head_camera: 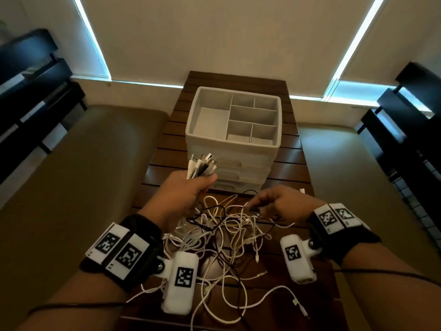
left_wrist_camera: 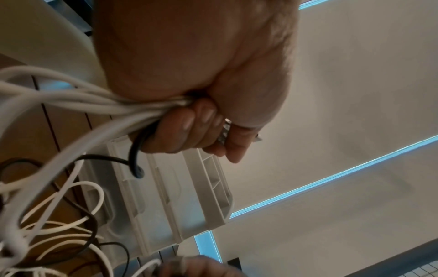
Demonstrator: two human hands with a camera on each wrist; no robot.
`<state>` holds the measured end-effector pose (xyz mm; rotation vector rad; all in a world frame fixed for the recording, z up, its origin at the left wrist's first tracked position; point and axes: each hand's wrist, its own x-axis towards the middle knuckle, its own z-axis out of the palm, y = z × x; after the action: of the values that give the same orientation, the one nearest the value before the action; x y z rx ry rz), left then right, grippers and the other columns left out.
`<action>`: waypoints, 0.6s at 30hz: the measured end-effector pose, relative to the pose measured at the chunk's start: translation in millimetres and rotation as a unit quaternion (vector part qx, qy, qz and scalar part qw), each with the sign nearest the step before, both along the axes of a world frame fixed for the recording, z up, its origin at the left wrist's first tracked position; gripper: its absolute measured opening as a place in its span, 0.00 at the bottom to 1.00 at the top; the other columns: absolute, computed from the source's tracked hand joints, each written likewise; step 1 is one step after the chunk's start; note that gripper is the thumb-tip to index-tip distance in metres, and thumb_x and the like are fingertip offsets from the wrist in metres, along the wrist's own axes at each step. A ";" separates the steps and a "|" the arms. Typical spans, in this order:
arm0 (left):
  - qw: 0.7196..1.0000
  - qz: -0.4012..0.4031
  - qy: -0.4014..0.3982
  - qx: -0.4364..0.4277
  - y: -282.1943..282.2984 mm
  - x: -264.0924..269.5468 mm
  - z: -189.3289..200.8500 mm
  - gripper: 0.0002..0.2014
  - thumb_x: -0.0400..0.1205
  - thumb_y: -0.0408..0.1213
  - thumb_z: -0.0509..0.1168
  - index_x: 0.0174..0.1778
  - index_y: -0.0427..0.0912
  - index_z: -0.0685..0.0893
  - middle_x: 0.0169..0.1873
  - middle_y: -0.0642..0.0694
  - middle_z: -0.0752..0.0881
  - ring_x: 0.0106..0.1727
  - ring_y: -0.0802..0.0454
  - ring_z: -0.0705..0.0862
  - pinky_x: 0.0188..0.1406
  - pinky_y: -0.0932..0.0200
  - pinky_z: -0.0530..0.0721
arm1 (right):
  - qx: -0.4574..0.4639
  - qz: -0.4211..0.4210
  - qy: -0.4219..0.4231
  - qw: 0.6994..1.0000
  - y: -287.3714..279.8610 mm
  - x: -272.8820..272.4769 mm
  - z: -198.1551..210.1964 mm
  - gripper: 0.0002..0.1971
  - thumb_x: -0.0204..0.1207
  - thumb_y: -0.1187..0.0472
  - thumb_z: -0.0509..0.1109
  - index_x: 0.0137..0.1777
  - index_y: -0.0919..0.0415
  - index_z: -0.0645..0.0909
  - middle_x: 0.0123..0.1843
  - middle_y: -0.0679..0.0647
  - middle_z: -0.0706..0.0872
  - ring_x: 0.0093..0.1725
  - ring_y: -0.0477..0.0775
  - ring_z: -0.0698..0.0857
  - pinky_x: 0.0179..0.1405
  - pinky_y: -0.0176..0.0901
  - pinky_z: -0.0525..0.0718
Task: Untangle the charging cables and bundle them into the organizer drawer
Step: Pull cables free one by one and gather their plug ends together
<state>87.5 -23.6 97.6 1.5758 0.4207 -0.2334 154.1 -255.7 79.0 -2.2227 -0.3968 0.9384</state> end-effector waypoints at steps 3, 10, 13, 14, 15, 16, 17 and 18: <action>0.999 0.019 0.001 -0.046 -0.2 1.8 -5.9 0.11 0.81 0.40 0.70 0.34 0.47 0.78 0.19 0.54 0.65 0.18 0.58 0.61 0.19 0.64 0.59 | 0.159 -0.141 0.081 0.974 2.5 -2.6 4.0 0.15 0.78 0.76 0.64 0.55 0.57 0.85 0.42 0.50 0.89 0.41 0.47 0.86 0.40 0.38 0.85; 0.996 -0.011 -0.043 -0.080 -25.2 0.9 -9.6 0.02 0.81 0.34 0.71 0.47 0.40 0.85 0.19 0.55 0.83 0.18 0.64 0.78 0.18 0.68 0.73 | 0.402 -0.280 0.182 0.853 31.8 -11.3 5.8 0.16 0.70 0.87 0.63 0.48 0.67 0.77 0.35 0.60 0.84 0.33 0.55 0.86 0.32 0.47 0.90; 0.992 0.001 -0.057 -0.114 -34.1 2.1 -14.5 0.10 0.78 0.32 0.73 0.54 0.35 0.87 0.38 0.43 0.92 0.35 0.55 0.90 0.29 0.66 0.83 | 0.404 -0.276 0.136 0.861 43.9 -18.0 4.6 0.17 0.67 0.87 0.66 0.42 0.65 0.73 0.32 0.60 0.82 0.31 0.55 0.85 0.29 0.45 0.88; 0.991 0.006 -0.060 -0.116 -35.7 2.3 -15.5 0.11 0.78 0.32 0.73 0.55 0.35 0.87 0.40 0.42 0.92 0.37 0.53 0.91 0.30 0.65 0.84 | 0.399 -0.275 0.120 0.866 47.7 -19.2 3.2 0.18 0.66 0.88 0.67 0.41 0.64 0.72 0.31 0.60 0.81 0.31 0.56 0.85 0.29 0.45 0.88; 0.990 0.016 -0.063 -0.122 -37.6 2.4 -16.0 0.10 0.79 0.32 0.73 0.55 0.34 0.87 0.38 0.42 0.92 0.34 0.55 0.90 0.28 0.66 0.83 | 0.398 -0.277 0.108 0.868 50.8 -20.2 2.1 0.19 0.65 0.88 0.67 0.39 0.63 0.71 0.31 0.60 0.81 0.32 0.57 0.85 0.30 0.46 0.88; 0.989 0.029 -0.060 -0.132 -39.1 2.7 -16.4 0.09 0.80 0.32 0.71 0.54 0.33 0.87 0.35 0.44 0.91 0.30 0.57 0.88 0.24 0.68 0.81 | 0.398 -0.281 0.100 0.867 53.3 -21.3 0.9 0.19 0.65 0.88 0.68 0.38 0.63 0.71 0.31 0.60 0.81 0.32 0.57 0.85 0.31 0.46 0.88; 0.988 0.039 -0.059 -0.139 -40.3 3.3 -16.1 0.07 0.81 0.32 0.70 0.52 0.32 0.87 0.31 0.45 0.89 0.26 0.59 0.86 0.20 0.69 0.79 | 0.400 -0.285 0.096 0.866 55.4 -21.5 -0.3 0.19 0.65 0.87 0.69 0.38 0.63 0.70 0.31 0.59 0.82 0.32 0.57 0.85 0.32 0.47 0.88; 0.987 0.046 -0.055 -0.145 -41.1 3.1 -15.2 0.07 0.83 0.33 0.68 0.49 0.33 0.86 0.28 0.47 0.87 0.22 0.61 0.84 0.18 0.70 0.77 | 0.404 -0.287 0.094 0.863 56.6 -22.2 -0.6 0.19 0.65 0.86 0.70 0.38 0.63 0.70 0.31 0.59 0.83 0.33 0.58 0.86 0.33 0.48 0.89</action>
<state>90.6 -64.7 82.4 1.2743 0.3557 -0.1293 131.9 -199.1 78.4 -1.3289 -0.0006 0.5059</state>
